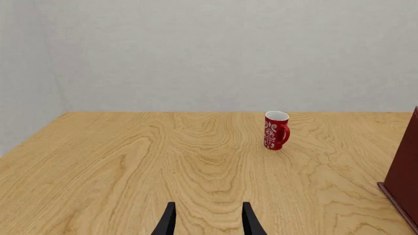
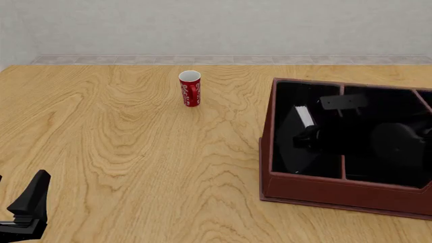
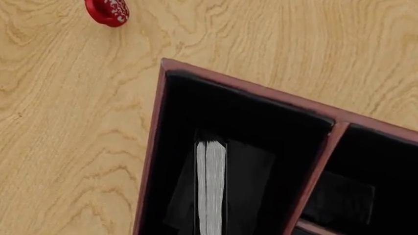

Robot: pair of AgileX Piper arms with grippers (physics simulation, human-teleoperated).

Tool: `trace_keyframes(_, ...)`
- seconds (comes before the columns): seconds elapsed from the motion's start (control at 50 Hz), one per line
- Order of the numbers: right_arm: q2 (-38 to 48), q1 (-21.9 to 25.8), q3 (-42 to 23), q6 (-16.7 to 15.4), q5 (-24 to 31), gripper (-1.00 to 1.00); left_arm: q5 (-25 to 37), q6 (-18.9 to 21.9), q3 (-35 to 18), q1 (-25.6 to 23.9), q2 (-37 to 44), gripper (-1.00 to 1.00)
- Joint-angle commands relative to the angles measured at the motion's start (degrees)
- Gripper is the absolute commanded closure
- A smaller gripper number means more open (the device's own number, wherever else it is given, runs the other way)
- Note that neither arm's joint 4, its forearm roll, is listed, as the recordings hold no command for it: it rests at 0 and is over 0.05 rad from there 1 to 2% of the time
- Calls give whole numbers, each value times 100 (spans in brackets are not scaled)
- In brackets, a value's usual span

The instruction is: Pick up the book and place it in the left compartment of the caddy.

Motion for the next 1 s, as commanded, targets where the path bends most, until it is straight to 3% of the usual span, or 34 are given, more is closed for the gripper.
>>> trace_keyframes(0.02, -13, 13, 21, 133, -87, 100, -2, 10, 7, -4, -19, -100)
trace_keyframes(0.2, -32, -113, 30, 111, -156, 100, -2, 12, 7, -5, -20, -100)
trace_keyframes(0.22, -30, -126, 49, 103, -155, -100, -2, 11, 7, -6, -19, -100)
trace_keyframes(0.62, -131, -130, 20, 93, -57, -100, -2, 11, 7, -5, -19, -100)
trace_keyframes(1.0, -834, -104, -77, -5, 586, -100, -2, 12, 7, -5, -19, -100)
